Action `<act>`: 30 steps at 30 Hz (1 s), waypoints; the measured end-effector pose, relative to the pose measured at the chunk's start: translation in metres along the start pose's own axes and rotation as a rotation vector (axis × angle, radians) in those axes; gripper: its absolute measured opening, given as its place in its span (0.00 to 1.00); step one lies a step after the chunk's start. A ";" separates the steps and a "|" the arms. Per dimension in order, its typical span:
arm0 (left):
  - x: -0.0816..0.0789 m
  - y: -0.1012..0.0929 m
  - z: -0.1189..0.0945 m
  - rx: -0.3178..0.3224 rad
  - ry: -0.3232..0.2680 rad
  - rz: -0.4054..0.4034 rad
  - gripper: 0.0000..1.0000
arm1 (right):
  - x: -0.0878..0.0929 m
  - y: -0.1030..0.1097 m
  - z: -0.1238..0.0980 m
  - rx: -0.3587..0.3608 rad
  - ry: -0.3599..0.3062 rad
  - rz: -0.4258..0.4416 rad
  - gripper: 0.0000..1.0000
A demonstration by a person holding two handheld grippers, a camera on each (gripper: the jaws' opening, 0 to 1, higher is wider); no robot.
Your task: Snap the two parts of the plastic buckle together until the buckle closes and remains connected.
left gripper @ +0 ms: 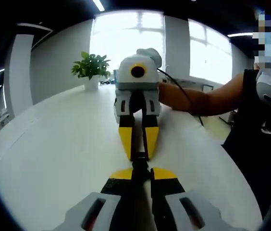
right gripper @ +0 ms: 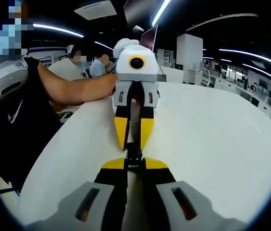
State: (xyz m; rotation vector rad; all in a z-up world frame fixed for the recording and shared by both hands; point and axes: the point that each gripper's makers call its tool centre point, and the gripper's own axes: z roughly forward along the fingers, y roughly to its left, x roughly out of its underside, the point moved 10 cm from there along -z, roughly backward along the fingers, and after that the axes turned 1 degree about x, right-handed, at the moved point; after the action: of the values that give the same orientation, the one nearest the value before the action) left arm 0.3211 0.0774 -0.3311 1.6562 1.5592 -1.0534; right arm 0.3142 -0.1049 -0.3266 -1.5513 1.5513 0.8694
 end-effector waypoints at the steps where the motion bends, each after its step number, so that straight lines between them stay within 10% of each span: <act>1: 0.000 0.000 0.000 0.004 0.000 0.001 0.08 | 0.000 0.000 0.000 -0.002 0.000 -0.005 0.08; 30: -0.004 0.000 0.006 -0.005 -0.010 -0.026 0.10 | -0.001 0.005 0.001 0.005 0.001 0.020 0.09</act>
State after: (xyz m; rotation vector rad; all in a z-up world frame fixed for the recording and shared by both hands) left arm 0.3199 0.0705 -0.3310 1.6286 1.5798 -1.0690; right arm 0.3092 -0.1032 -0.3263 -1.5359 1.5706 0.8752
